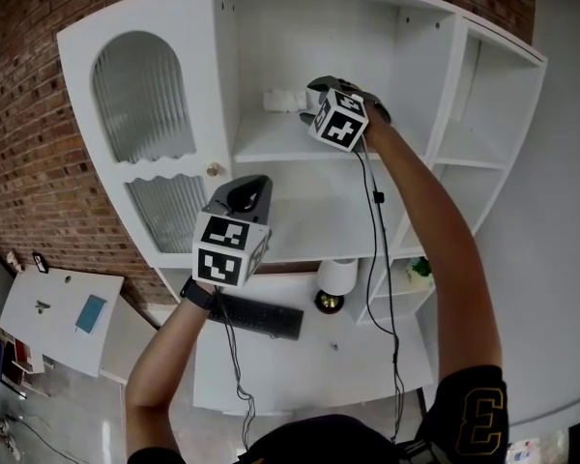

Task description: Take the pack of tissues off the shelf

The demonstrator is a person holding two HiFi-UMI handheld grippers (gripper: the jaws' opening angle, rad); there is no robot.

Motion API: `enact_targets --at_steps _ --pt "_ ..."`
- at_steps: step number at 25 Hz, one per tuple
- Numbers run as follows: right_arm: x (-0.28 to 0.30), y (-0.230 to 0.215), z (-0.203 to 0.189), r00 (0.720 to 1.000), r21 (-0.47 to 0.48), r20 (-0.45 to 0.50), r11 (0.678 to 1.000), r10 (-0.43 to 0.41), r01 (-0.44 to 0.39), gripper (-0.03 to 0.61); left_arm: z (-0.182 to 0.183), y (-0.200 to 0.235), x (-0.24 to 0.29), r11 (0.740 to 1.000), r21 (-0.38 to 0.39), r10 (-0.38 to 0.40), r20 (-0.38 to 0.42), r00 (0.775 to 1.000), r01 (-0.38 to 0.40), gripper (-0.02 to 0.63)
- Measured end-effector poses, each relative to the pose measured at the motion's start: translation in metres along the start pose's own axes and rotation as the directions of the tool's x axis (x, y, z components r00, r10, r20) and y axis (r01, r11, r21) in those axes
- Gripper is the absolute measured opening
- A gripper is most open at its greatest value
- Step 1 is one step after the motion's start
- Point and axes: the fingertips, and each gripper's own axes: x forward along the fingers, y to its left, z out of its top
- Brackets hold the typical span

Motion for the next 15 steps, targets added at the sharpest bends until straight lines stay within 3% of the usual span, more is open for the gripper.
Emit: enact_targets --at_steps 4,10,15 --pt "0.016 -0.007 -0.002 1.000 -0.006 -0.004 1.000 -0.007 0.007 0.242 -0.008 0.004 0.004 1.000 -0.003 0.001 -0.008 1.000 -0.001 0.017" --pt "0.039 -0.003 -0.012 0.996 -0.025 -0.057 0.997 0.072 -0.073 0.226 -0.020 0.014 0.002 0.999 -0.030 0.014 -0.022 1.000 -0.014 0.017" --pt "0.050 -0.004 -0.016 0.994 -0.014 -0.064 0.996 0.093 -0.094 0.193 -0.026 0.017 0.001 0.999 -0.036 0.018 -0.020 1.000 -0.018 0.017"
